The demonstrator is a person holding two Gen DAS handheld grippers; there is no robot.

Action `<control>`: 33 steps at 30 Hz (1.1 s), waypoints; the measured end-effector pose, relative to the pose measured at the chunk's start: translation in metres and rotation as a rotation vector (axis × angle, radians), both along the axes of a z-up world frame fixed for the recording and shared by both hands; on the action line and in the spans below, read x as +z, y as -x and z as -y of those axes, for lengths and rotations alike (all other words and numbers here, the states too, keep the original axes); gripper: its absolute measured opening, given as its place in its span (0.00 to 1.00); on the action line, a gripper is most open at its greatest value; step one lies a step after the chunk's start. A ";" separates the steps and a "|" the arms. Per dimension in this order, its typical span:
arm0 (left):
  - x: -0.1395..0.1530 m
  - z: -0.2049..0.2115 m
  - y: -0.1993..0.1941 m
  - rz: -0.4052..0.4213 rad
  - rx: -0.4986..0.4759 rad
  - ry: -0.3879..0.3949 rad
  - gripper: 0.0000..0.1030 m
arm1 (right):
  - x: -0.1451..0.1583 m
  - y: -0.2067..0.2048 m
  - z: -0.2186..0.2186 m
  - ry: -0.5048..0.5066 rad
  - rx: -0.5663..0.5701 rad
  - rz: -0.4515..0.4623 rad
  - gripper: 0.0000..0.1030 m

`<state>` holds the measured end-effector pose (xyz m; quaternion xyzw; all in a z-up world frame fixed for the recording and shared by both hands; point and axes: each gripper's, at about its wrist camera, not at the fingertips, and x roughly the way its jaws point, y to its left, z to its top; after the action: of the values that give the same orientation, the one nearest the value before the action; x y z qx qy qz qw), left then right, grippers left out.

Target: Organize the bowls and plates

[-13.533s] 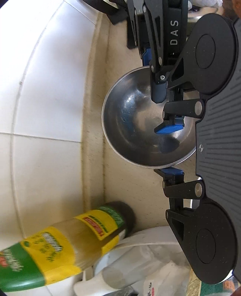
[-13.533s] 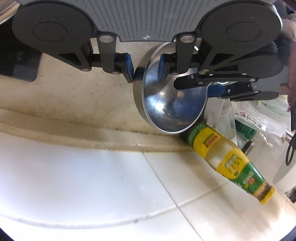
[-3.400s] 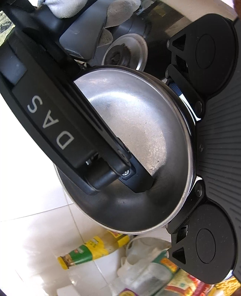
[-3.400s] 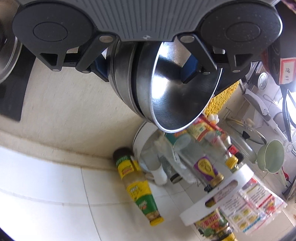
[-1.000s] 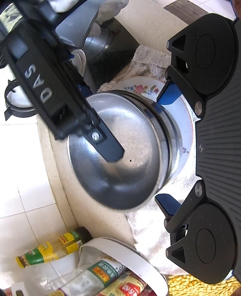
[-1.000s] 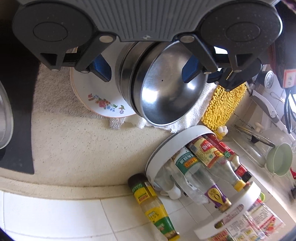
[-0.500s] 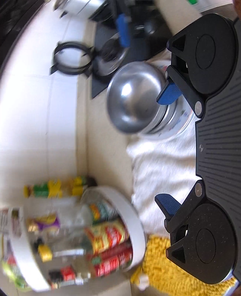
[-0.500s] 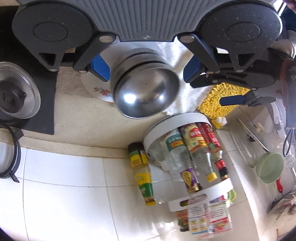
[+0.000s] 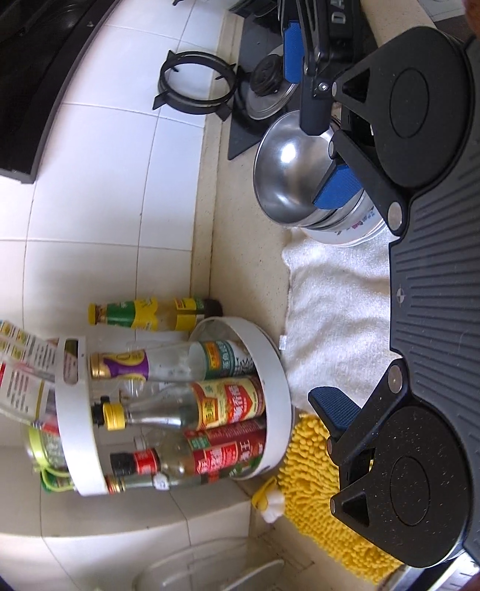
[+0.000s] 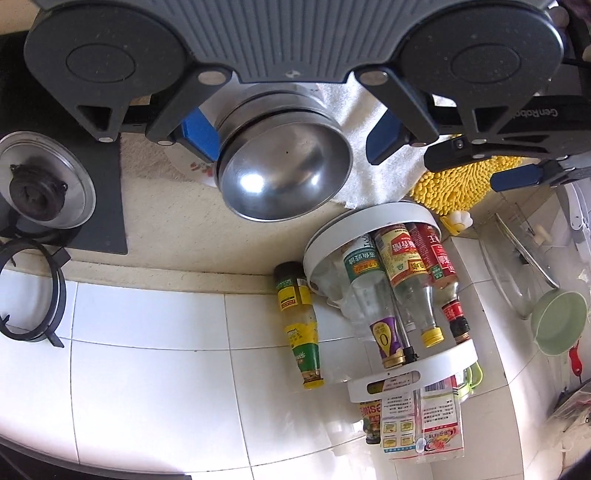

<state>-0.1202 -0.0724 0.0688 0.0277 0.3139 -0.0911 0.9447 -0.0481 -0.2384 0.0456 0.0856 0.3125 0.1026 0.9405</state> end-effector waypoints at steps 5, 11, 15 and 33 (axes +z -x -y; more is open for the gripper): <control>0.002 -0.007 0.007 0.010 0.025 0.011 1.00 | 0.001 0.004 -0.006 -0.011 0.015 0.008 0.86; 0.005 -0.010 0.013 0.018 0.056 0.009 1.00 | 0.003 0.006 -0.012 -0.019 0.030 0.019 0.86; 0.007 -0.012 0.016 0.025 0.073 0.006 1.00 | 0.004 0.007 -0.013 -0.021 0.038 0.020 0.86; 0.010 -0.010 0.022 0.027 0.102 -0.018 1.00 | 0.004 0.008 -0.008 -0.028 0.044 0.020 0.86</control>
<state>-0.1422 -0.0629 0.0792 0.0212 0.3028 -0.0396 0.9520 -0.0559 -0.2306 0.0492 0.0907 0.3037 0.1284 0.9397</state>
